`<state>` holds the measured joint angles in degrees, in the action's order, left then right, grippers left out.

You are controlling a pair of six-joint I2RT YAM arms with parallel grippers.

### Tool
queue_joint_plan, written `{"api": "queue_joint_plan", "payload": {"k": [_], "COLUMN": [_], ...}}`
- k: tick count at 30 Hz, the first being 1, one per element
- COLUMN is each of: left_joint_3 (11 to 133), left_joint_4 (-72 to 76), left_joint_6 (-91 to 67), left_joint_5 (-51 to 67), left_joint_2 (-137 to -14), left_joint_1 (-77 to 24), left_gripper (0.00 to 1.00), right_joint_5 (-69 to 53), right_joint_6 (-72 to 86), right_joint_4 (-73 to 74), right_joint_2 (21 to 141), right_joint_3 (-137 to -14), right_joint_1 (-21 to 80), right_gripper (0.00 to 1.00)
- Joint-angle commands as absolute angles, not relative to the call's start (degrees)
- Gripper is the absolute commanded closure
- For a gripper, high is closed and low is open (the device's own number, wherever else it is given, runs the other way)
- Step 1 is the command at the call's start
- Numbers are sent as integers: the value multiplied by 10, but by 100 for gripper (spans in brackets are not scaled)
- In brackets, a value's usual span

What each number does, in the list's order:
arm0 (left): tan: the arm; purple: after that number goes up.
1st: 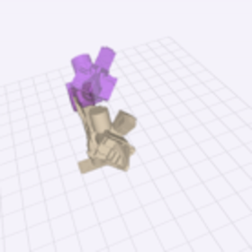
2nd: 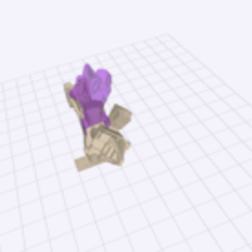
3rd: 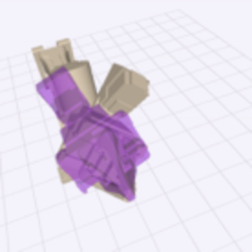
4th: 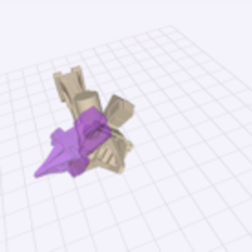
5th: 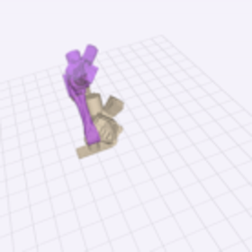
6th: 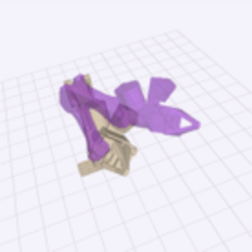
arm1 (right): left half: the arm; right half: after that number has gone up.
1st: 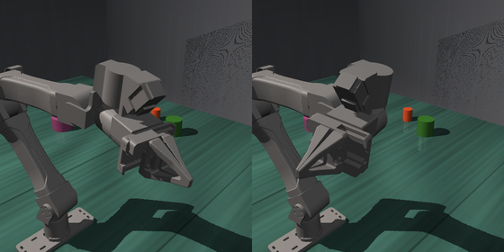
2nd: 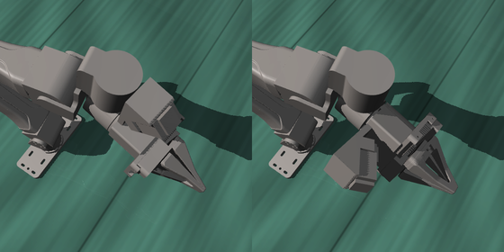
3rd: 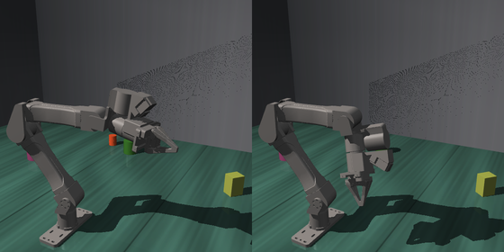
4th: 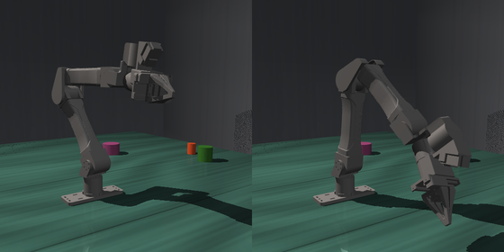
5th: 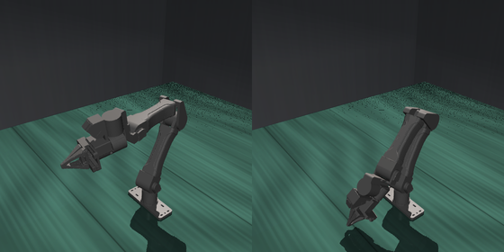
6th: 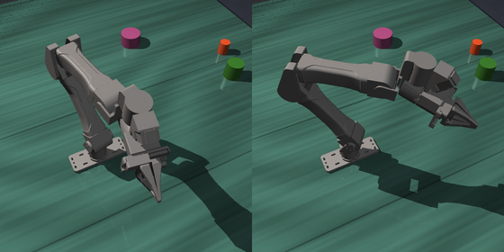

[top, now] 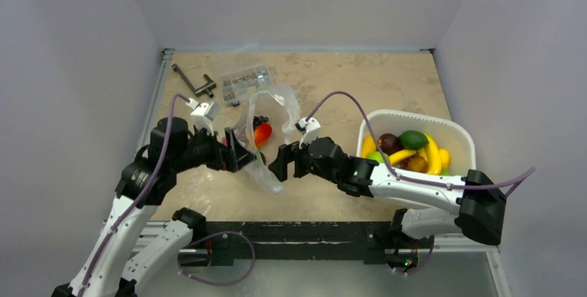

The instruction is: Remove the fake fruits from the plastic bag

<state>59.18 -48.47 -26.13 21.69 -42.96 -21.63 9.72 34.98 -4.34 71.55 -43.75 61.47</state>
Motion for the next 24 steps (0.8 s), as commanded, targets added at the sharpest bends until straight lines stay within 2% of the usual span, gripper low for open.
{"api": "queue_joint_plan", "payload": {"k": [1,3,8,13,20,22,24], "left_joint_3": [505,489,507,493,464,454,447], "left_joint_4": [-445,-449,-506,-471,-406,-396,-398], "left_joint_6": [-380,-395,-383,-391,-419,-427,-431], "left_joint_5": [262,243,160,149,174,174,163], "left_joint_2": [-344,-332,-385,-421,-413,-407,-404], "left_joint_1": [-269,-303,-352,-359,-381,-382,-382], "left_gripper": [0,0,0,0,0,6,21], "right_joint_5": [158,196,246,253,222,216,213], "right_joint_6": [366,392,439,443,472,475,475], "right_joint_4": [-52,-53,-76,-78,-114,-134,-134], "right_joint_2": [713,727,758,776,779,785,793], "right_joint_3": [-476,-482,-483,-499,-477,-471,-476], "right_joint_1": [668,678,679,680,682,685,685], "right_gripper": [6,2,1,6,19,22,24]}}
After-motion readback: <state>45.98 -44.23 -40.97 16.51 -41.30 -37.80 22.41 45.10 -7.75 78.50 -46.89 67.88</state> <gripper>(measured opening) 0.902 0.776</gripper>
